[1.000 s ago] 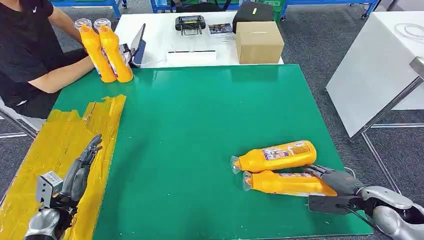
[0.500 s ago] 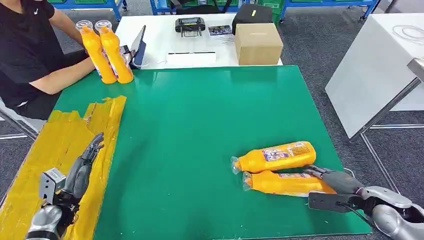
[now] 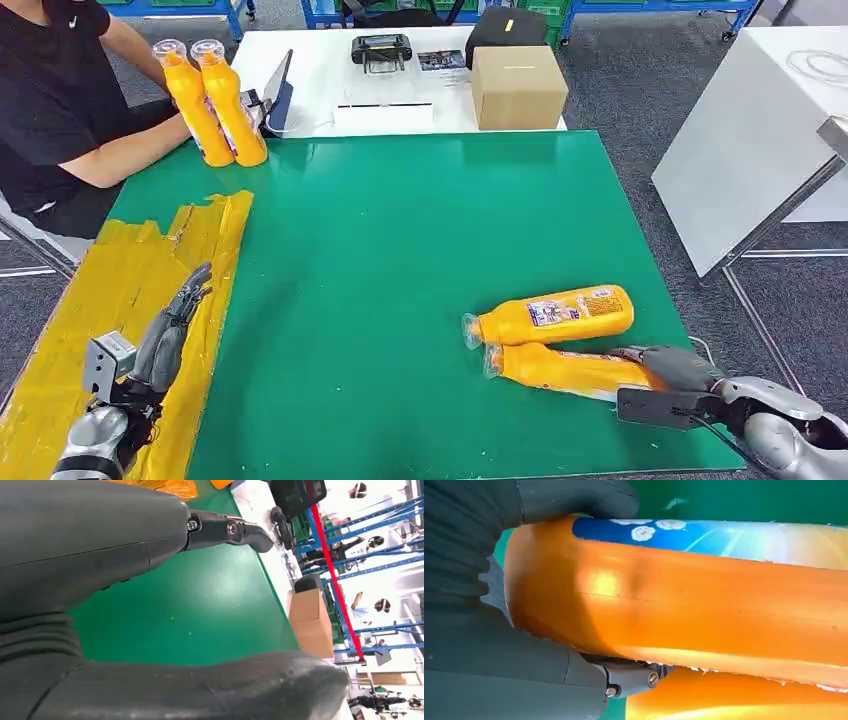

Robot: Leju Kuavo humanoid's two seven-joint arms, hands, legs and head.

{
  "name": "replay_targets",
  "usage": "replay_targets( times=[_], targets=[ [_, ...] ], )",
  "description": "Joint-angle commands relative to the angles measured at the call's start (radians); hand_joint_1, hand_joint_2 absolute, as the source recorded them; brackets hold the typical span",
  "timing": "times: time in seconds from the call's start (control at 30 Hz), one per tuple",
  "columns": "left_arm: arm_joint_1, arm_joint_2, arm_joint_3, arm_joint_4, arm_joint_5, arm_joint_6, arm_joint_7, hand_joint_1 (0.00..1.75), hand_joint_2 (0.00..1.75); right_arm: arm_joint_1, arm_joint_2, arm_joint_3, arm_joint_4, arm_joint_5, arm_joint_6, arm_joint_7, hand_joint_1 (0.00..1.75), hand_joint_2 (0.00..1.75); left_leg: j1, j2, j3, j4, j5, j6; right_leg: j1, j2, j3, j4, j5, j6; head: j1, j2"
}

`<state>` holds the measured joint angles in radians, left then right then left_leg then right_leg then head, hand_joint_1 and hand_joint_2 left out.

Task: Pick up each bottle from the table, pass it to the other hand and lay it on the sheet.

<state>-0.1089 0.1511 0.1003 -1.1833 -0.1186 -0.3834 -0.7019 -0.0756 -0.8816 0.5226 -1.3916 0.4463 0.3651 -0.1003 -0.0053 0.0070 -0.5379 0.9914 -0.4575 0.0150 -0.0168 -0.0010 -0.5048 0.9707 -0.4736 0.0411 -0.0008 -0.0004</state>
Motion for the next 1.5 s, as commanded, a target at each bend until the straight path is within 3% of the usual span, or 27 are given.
replay_targets(
  times=[0.03, 0.4, 0.5, 0.6, 0.67, 0.73, 0.77, 0.9, 1.23, 1.5],
  targets=[
    [-0.043, -0.017, -0.011, 0.068, -0.001, 0.000, 0.004, 0.00, 0.00, 0.051, 0.023, 0.068, 0.036, 0.004, 0.020, 0.009, 1.75, 1.75, 0.004, -0.006, -0.002, -0.001, 0.002, -0.001, 0.004, -0.005, 0.002, -0.005, 0.002, -0.002, 0.000, 0.000],
    [-0.058, -0.021, -0.016, 0.087, -0.001, 0.001, 0.004, 0.00, 0.00, 0.051, 0.038, 0.091, 0.054, 0.007, 0.022, 0.020, 1.75, 1.75, 0.003, -0.005, 0.000, -0.001, 0.001, -0.001, 0.003, -0.005, 0.003, -0.005, 0.001, -0.002, 0.000, 0.000],
    [-0.056, -0.026, -0.008, 0.093, 0.005, 0.011, 0.004, 0.00, 0.00, 0.054, 0.161, 0.062, 0.144, -0.046, -0.063, -0.022, 1.75, 1.75, 0.004, -0.006, 0.000, -0.002, 0.002, -0.002, 0.005, -0.005, 0.004, -0.007, 0.002, -0.002, 0.000, 0.000],
    [-0.058, -0.044, 0.035, 0.102, 0.026, 0.015, 0.004, 0.00, 0.00, 0.063, 0.333, 0.014, 0.208, -0.141, -0.150, -0.144, 1.75, 1.75, 0.005, -0.002, 0.003, -0.004, 0.002, -0.002, 0.006, -0.001, 0.006, -0.008, 0.003, -0.002, 0.000, 0.000],
    [-0.083, -0.090, 0.091, 0.129, 0.068, -0.002, 0.013, 0.00, 0.00, 0.068, 0.471, -0.033, 0.223, -0.197, -0.204, -0.201, 1.75, 1.75, 0.008, -0.001, 0.002, -0.006, 0.003, -0.003, 0.009, 0.000, 0.007, -0.012, 0.006, -0.003, 0.001, 0.000],
    [-0.088, -0.140, 0.116, 0.102, 0.121, -0.045, 0.070, 0.00, 0.00, 0.047, 0.547, -0.045, 0.230, -0.197, -0.220, -0.197, 1.75, 1.75, 0.011, 0.004, 0.004, -0.007, 0.003, -0.003, 0.011, 0.004, 0.015, -0.012, 0.008, -0.005, 0.001, 0.000],
    [-0.086, -0.170, 0.117, 0.084, 0.158, -0.067, 0.114, 0.00, 1.75, 0.029, 0.589, -0.060, 0.236, -0.193, -0.228, -0.196, 1.75, 1.75, 0.010, 0.005, 0.002, -0.003, 0.002, -0.002, 0.011, 0.004, 0.013, -0.008, 0.006, -0.005, 0.001, 0.000],
    [-0.049, -0.216, 0.067, 0.017, 0.217, -0.076, 0.159, 0.00, 1.75, -0.030, 0.654, -0.073, 0.250, -0.142, -0.226, -0.192, 1.75, 1.75, 0.010, 0.006, 0.000, -0.001, 0.002, -0.002, 0.009, 0.006, 0.009, -0.004, 0.007, -0.006, 0.000, 0.000],
    [-0.008, -0.211, 0.036, -0.023, 0.227, -0.043, 0.162, 0.00, 1.75, -0.056, 0.723, -0.086, 0.273, -0.113, -0.224, -0.196, 1.75, 1.75, 0.010, 0.005, -0.008, -0.001, 0.004, -0.005, 0.009, 0.005, 0.004, -0.003, 0.007, -0.006, 0.000, 0.000],
    [0.049, -0.247, 0.004, -0.072, 0.342, -0.149, 0.209, 0.00, 1.75, -0.087, 0.800, -0.101, 0.284, -0.103, -0.233, -0.217, 1.75, 1.75, 0.009, 0.004, -0.013, 0.000, 0.003, -0.004, 0.008, 0.005, -0.002, -0.002, 0.007, -0.006, 0.000, 0.000]
  ],
)
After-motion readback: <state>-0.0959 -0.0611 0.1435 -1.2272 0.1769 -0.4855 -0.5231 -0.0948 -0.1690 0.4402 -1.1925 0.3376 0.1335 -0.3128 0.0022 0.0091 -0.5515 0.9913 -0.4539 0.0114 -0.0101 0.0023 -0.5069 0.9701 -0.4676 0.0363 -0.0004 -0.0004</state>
